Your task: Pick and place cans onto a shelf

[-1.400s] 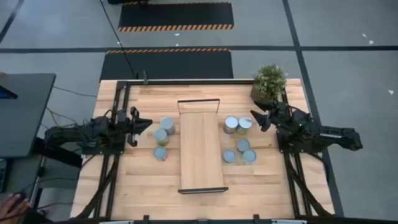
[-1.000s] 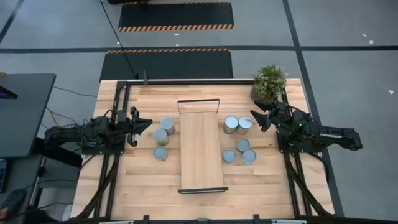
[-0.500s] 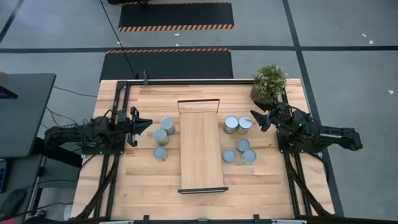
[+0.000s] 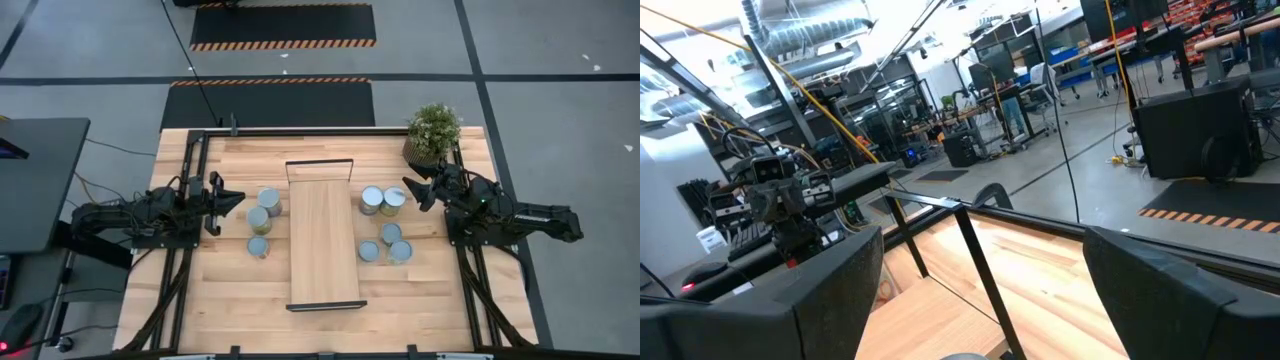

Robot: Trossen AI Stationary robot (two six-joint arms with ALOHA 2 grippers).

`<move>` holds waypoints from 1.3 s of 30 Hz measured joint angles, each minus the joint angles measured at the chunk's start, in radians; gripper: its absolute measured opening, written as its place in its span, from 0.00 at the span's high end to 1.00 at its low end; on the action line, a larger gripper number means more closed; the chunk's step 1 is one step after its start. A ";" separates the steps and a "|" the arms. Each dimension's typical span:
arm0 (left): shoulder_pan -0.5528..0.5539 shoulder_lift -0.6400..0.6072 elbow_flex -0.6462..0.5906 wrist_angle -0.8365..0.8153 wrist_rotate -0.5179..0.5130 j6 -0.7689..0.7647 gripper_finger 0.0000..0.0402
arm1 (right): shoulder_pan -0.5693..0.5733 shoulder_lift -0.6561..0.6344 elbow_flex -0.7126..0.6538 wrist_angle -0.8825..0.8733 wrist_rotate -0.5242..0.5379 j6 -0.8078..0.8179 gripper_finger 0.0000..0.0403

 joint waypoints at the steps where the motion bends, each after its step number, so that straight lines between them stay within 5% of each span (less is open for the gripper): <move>1: 0.000 0.000 0.000 0.000 0.000 0.000 0.90 | 0.000 0.000 0.000 0.000 0.000 0.000 0.13; 12: 0.000 0.000 0.000 0.162 -0.022 -0.022 0.90 | 0.000 0.000 0.000 0.000 0.000 0.000 0.13; 24: 0.000 0.007 0.012 0.139 -0.017 -0.146 0.90 | 0.000 0.000 0.000 0.003 0.000 0.000 0.13; 35: 0.001 0.279 0.212 -0.133 -0.036 -0.159 0.90 | 0.000 0.000 0.000 0.003 0.000 0.000 0.13; 39: 0.001 0.397 0.258 -0.218 -0.048 -0.166 0.82 | 0.000 0.000 0.000 0.003 0.000 0.000 0.13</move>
